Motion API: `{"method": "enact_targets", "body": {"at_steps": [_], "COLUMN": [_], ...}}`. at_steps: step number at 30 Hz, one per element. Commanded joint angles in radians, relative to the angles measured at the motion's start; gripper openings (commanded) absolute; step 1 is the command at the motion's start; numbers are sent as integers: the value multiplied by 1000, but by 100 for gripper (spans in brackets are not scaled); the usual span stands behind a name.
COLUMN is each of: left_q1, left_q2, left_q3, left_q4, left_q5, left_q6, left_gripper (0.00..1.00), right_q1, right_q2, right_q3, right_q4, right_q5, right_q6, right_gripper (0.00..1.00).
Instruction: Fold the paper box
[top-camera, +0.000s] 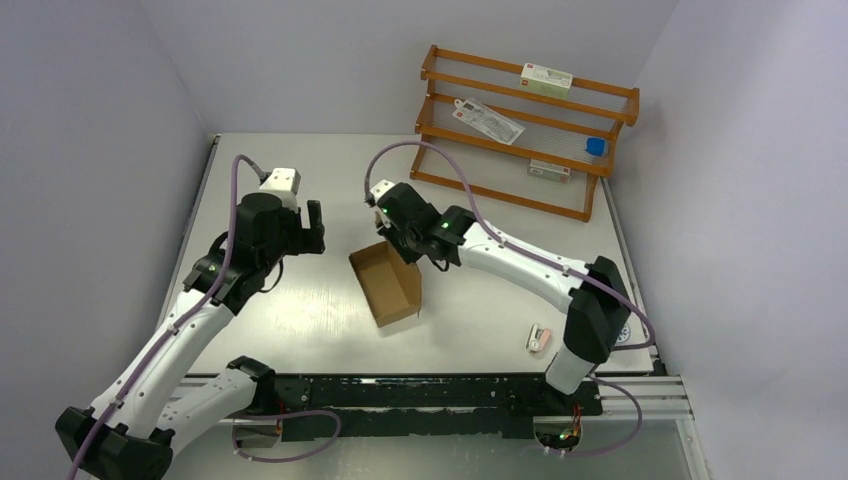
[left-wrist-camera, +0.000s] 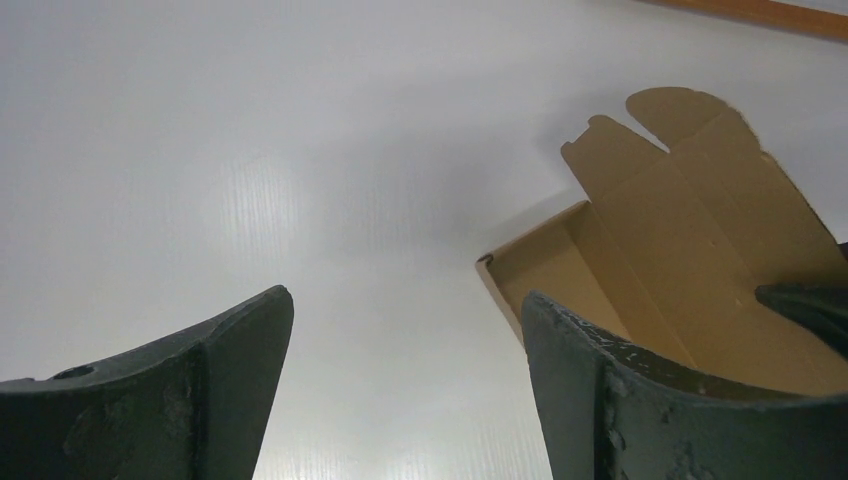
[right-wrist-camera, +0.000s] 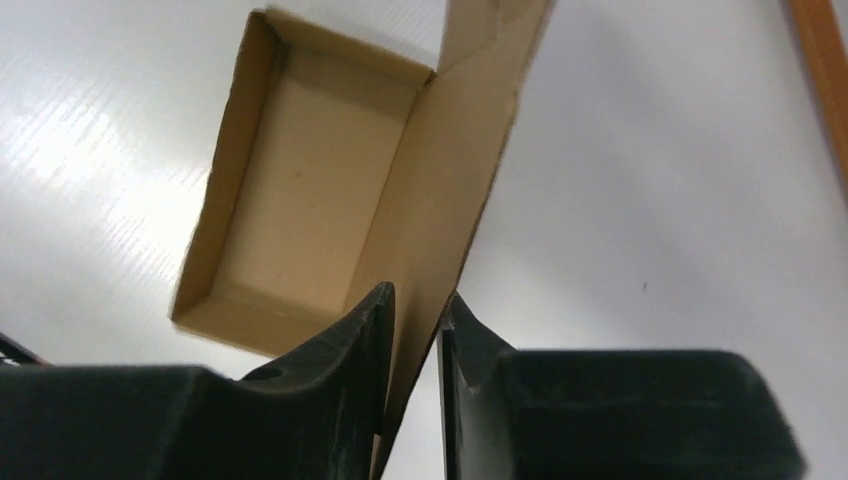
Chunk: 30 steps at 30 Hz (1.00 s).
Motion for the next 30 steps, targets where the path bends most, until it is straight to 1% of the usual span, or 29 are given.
{"method": "enact_targets", "body": {"at_steps": [1, 2, 4, 6, 9, 13, 16, 20, 24, 27, 29, 30], "left_q1": [34, 41, 56, 67, 83, 90, 98, 114, 139, 154, 161, 162], "left_q2": [-32, -36, -41, -42, -47, -45, -41, -28, -6, 3, 4, 7], "left_q3": [-7, -9, -11, -11, -13, -16, -19, -26, -31, -36, -44, -46], "left_q4": [-4, -1, 1, -1, 2, 7, 12, 24, 38, 44, 56, 59], "left_q5": [-25, -23, -17, -10, -2, 15, 41, 88, 187, 223, 251, 266], "left_q6": [25, 22, 21, 19, 17, 19, 24, 35, 57, 75, 88, 94], "left_gripper": [89, 89, 89, 89, 89, 89, 89, 89, 88, 88, 88, 88], "right_q1": [-7, -14, -34, -51, -70, -98, -128, -161, -206, -225, -225, -225], "right_q2": [72, 85, 110, 126, 143, 137, 147, 204, 307, 340, 320, 299], "right_q3": [107, 127, 155, 179, 213, 218, 242, 315, 437, 497, 495, 479], "right_q4": [-89, -94, -98, -101, -104, -88, -88, -153, -224, -228, -211, -196], "right_q5": [-24, -39, -68, -95, -150, -264, -344, -451, -498, -507, -523, -529], "right_q6": [-158, -174, -195, -226, -329, -555, -688, -874, -959, -964, -958, -950], "right_gripper": [19, 14, 9, 7, 4, 3, 3, 8, 12, 22, 29, 34]}}
